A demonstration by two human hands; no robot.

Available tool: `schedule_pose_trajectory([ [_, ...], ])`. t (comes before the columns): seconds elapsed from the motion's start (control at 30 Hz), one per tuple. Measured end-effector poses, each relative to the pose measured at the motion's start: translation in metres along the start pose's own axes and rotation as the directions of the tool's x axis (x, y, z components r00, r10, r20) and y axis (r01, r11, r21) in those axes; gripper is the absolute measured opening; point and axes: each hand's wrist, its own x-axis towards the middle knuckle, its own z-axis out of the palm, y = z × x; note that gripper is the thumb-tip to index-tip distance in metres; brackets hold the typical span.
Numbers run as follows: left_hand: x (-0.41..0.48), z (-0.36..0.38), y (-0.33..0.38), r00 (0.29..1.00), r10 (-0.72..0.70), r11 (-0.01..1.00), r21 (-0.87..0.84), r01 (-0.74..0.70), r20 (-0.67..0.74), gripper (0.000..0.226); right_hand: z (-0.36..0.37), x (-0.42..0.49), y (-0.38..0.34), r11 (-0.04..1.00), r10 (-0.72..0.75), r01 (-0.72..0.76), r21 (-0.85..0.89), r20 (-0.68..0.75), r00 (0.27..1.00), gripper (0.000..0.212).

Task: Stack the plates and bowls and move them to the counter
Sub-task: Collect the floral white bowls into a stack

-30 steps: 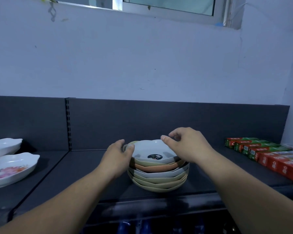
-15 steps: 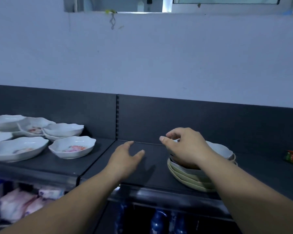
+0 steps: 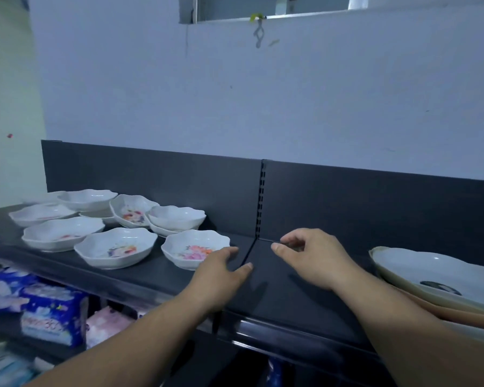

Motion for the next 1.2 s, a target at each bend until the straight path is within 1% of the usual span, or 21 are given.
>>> schedule_pose_trajectory([
  [0.17,0.02,-0.009,-0.019,0.999,0.0,0.999,-0.048,0.002,0.049,0.056,0.022,0.01,-0.007,0.998,0.051,-0.05,0.024,-0.031,0.998,0.045],
  [0.33,0.031,0.008,-0.022,0.99,0.068,0.997,-0.054,-0.062,0.126,0.058,0.034,-0.005,0.011,0.988,0.144,-0.139,0.063,-0.075,0.987,0.055],
  [0.5,0.038,0.036,-0.01,0.973,0.099,0.993,-0.086,-0.083,0.211,0.067,0.017,-0.018,0.021,0.977,0.211,-0.206,0.048,-0.189,0.959,0.054],
  [0.6,0.037,0.052,0.003,0.961,0.127,0.988,-0.117,-0.1,0.244,0.068,0.002,-0.031,0.026,0.979,0.202,-0.196,0.049,-0.268,0.942,0.053],
  [0.67,0.034,0.062,0.012,0.949,0.168,0.985,-0.093,-0.148,0.268,0.064,-0.007,-0.039,0.03,0.98,0.2,-0.194,0.051,-0.305,0.931,0.052],
  [0.73,0.032,0.069,0.021,0.943,0.196,0.981,-0.066,-0.185,0.27,0.062,-0.015,-0.046,0.035,0.977,0.211,-0.205,0.052,-0.308,0.928,0.051],
  [0.83,0.031,0.074,0.03,0.947,0.211,0.977,-0.055,-0.204,0.243,0.062,-0.023,-0.052,0.039,0.978,0.209,-0.205,0.047,-0.312,0.927,0.051],
  [1.0,0.022,0.088,0.041,0.936,0.229,0.974,-0.068,-0.218,0.269,0.06,-0.034,-0.063,0.046,0.977,0.215,-0.207,0.06,-0.324,0.921,0.048],
  [1.2,0.012,0.098,0.048,0.943,0.213,0.977,-0.067,-0.202,0.257,0.058,-0.043,-0.071,0.055,0.977,0.212,-0.189,0.102,-0.3,0.93,0.046],
])
